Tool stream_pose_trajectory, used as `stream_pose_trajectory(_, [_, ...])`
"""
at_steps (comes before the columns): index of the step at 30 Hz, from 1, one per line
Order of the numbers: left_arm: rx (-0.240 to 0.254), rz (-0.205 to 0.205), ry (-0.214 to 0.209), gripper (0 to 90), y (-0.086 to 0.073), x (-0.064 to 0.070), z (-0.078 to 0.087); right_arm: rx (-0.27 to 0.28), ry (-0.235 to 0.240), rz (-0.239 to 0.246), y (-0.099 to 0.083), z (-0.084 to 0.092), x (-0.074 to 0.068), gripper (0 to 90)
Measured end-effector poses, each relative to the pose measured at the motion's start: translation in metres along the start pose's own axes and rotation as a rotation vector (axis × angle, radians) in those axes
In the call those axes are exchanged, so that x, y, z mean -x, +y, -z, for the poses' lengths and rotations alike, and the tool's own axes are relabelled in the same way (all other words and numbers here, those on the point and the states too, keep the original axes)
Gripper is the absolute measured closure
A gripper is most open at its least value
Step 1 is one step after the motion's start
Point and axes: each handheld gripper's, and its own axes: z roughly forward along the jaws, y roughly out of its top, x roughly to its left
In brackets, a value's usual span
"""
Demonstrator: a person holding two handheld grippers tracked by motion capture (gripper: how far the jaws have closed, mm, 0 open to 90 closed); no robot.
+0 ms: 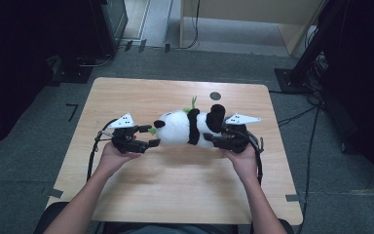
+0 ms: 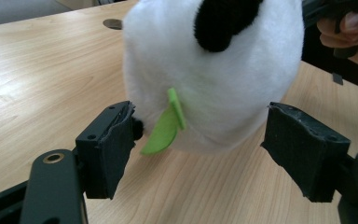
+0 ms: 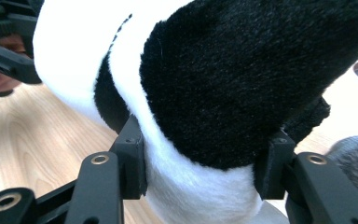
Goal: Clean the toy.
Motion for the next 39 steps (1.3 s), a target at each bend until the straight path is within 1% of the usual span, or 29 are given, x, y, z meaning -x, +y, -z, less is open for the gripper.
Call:
stream_pose_trajectory(2, [-0.005, -0.009, -0.006, 20.7, -0.001, 0.000, -0.002, 0.000, 0.010, 0.002, 0.001, -0.001, -0.003, 48.1])
stream_pose_trajectory(4, [-0.012, 0.005, -0.022, 18.3, -0.002, -0.001, -0.002, 0.000, 0.018, -0.002, 0.003, -0.001, -0.006, 48.0])
stream_pose_trajectory(6, [-0.013, 0.023, -0.042, 10.9, -0.003, -0.003, -0.003, 0.000, 0.043, -0.012, 0.003, -0.002, -0.008, 48.2])
stream_pose_trajectory(7, [-0.008, 0.023, -0.049, 8.4, -0.004, -0.003, -0.004, -0.001, 0.055, -0.019, 0.004, -0.003, -0.010, 48.2])
stream_pose_trajectory(10, [0.005, 0.007, -0.032, 2.7, -0.006, -0.001, -0.006, -0.005, 0.073, -0.025, 0.005, -0.006, -0.016, 48.3])
stream_pose_trajectory(11, [0.002, 0.008, -0.039, 1.2, -0.008, 0.001, -0.009, -0.008, 0.080, -0.028, 0.005, -0.006, -0.017, 48.3])
stream_pose_trajectory(12, [-0.017, 0.002, -0.036, 1.2, -0.009, 0.003, -0.011, -0.011, 0.090, -0.031, 0.005, -0.008, -0.019, 48.3])
stream_pose_trajectory(13, [-0.035, -0.012, -0.016, 1.5, -0.008, 0.006, -0.013, -0.015, 0.095, -0.036, 0.004, -0.010, -0.021, 48.3])
stream_pose_trajectory(14, [-0.056, -0.035, 0.017, 3.8, -0.008, 0.009, -0.014, -0.021, 0.096, -0.032, 0.004, -0.012, -0.022, 48.3])
stream_pose_trajectory(15, [-0.067, -0.042, 0.033, 7.1, -0.008, 0.010, -0.014, -0.026, 0.086, -0.021, 0.004, -0.013, -0.025, 48.2])
stream_pose_trajectory(16, [-0.067, -0.033, 0.035, 9.5, -0.008, 0.010, -0.013, -0.029, 0.076, -0.005, 0.003, -0.013, -0.026, 48.1])
stream_pose_trajectory(17, [-0.062, -0.016, 0.036, 13.7, -0.007, 0.009, -0.012, -0.030, 0.077, -0.002, 0.003, -0.013, -0.026, 47.1])
stream_pose_trajectory(19, [-0.062, -0.007, 0.040, 18.9, -0.005, 0.010, -0.011, -0.028, 0.081, -0.010, 0.002, -0.014, -0.024, 45.2])
stream_pose_trajectory(20, [-0.060, -0.002, 0.044, 23.7, -0.005, 0.010, -0.010, -0.033, 0.080, -0.013, 0.002, -0.014, -0.023, 43.1])
stream_pose_trajectory(23, [-0.052, 0.024, 0.040, 34.5, -0.004, 0.010, -0.009, -0.032, 0.075, -0.021, 0.000, -0.016, -0.019, 34.3])
stream_pose_trajectory(24, [-0.050, 0.042, 0.027, 37.9, -0.003, 0.009, -0.009, -0.029, 0.076, -0.024, -0.001, -0.016, -0.018, 32.2])
stream_pose_trajectory(26, [-0.043, 0.074, 0.012, 41.7, -0.003, 0.007, -0.008, -0.023, 0.080, -0.017, -0.002, -0.017, -0.015, 29.2])
stream_pose_trajectory(27, [-0.039, 0.093, 0.000, 43.8, -0.002, 0.005, -0.007, -0.018, 0.084, -0.023, -0.002, -0.016, -0.014, 27.9])
stream_pose_trajectory(28, [-0.022, 0.103, -0.004, 45.1, -0.001, 0.003, -0.004, -0.008, 0.092, -0.021, -0.003, -0.015, -0.013, 26.4])
stream_pose_trajectory(29, [-0.012, 0.107, -0.007, 46.1, 0.000, 0.002, -0.002, 0.014, 0.103, -0.015, -0.003, -0.014, -0.012, 24.9])
stream_pose_trajectory(30, [-0.004, 0.107, -0.012, 46.9, 0.002, 0.000, 0.002, 0.020, 0.117, -0.003, -0.004, -0.013, -0.011, 22.4])
stream_pose_trajectory(31, [0.008, 0.111, -0.013, 46.9, 0.003, -0.002, 0.005, 0.037, 0.123, 0.038, -0.006, -0.011, -0.010, 22.4])
stream_pose_trajectory(32, [0.009, 0.114, -0.010, 47.3, 0.004, -0.003, 0.008, 0.043, 0.120, 0.057, -0.008, -0.011, -0.010, 22.5])
stream_pose_trajectory(33, [0.013, 0.117, -0.013, 47.3, 0.004, -0.005, 0.011, 0.034, 0.128, 0.074, -0.009, -0.010, -0.010, 22.5])
stream_pose_trajectory(34, [0.018, 0.130, -0.023, 47.2, 0.004, -0.006, 0.013, 0.027, 0.123, 0.105, -0.011, -0.011, -0.010, 22.5])
stream_pose_trajectory(35, [0.025, 0.130, -0.031, 47.2, 0.005, -0.007, 0.014, 0.023, 0.119, 0.134, -0.013, -0.012, -0.011, 21.9])
stream_pose_trajectory(36, [0.028, 0.141, -0.041, 47.1, 0.006, -0.008, 0.015, 0.024, 0.115, 0.156, -0.014, -0.014, -0.012, 21.2])
stream_pose_trajectory(38, [0.031, 0.143, -0.052, 46.9, 0.007, -0.008, 0.016, 0.026, 0.116, 0.188, -0.018, -0.016, -0.014, 20.8])
stream_pose_trajectory(39, [0.022, 0.148, -0.058, 46.8, 0.009, -0.008, 0.017, 0.030, 0.112, 0.195, -0.019, -0.017, -0.014, 20.4])
